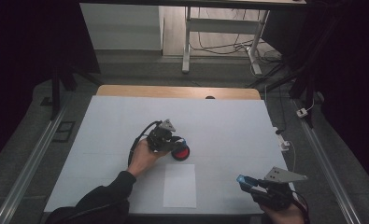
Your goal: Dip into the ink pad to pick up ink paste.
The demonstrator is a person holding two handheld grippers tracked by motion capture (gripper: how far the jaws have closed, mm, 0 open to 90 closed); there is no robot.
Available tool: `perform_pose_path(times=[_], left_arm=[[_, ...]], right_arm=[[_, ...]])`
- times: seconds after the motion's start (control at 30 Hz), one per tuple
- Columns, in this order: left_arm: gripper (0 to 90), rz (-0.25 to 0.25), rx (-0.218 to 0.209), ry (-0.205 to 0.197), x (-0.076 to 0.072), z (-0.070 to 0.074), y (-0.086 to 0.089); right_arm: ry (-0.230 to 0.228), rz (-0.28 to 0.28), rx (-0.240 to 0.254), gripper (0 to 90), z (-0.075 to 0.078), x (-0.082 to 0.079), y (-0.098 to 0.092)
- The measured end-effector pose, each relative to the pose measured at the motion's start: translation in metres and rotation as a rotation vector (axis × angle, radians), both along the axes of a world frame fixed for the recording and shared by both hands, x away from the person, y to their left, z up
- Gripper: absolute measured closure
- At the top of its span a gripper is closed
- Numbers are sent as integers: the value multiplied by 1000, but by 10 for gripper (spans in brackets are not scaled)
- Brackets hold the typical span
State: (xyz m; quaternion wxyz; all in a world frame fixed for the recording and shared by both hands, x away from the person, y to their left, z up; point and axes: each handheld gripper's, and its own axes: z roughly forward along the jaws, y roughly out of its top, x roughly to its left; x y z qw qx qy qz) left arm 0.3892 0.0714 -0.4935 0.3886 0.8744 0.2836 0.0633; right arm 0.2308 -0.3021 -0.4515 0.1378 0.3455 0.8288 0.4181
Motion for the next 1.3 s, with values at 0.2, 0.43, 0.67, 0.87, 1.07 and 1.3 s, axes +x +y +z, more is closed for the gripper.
perform_pose_path(times=[0.2,0.43,0.67,0.87,1.07,1.3], left_arm=[[710,-2,11,-11,-2,0,-2],[710,5,22,-27,-5,-1,-3],[709,7,95,-86,-13,2,-12],[709,7,143,-126,-19,3,-18],[709,12,79,-60,-10,2,-10],[709,15,22,-15,-4,-1,-3]], right_arm=[[2,0,-4,678,0,0,1],[6,-1,-5,678,0,0,1],[7,0,-5,678,0,0,1],[8,0,-4,678,0,0,1],[7,0,-4,679,0,0,1],[9,1,0,678,-1,0,1]])
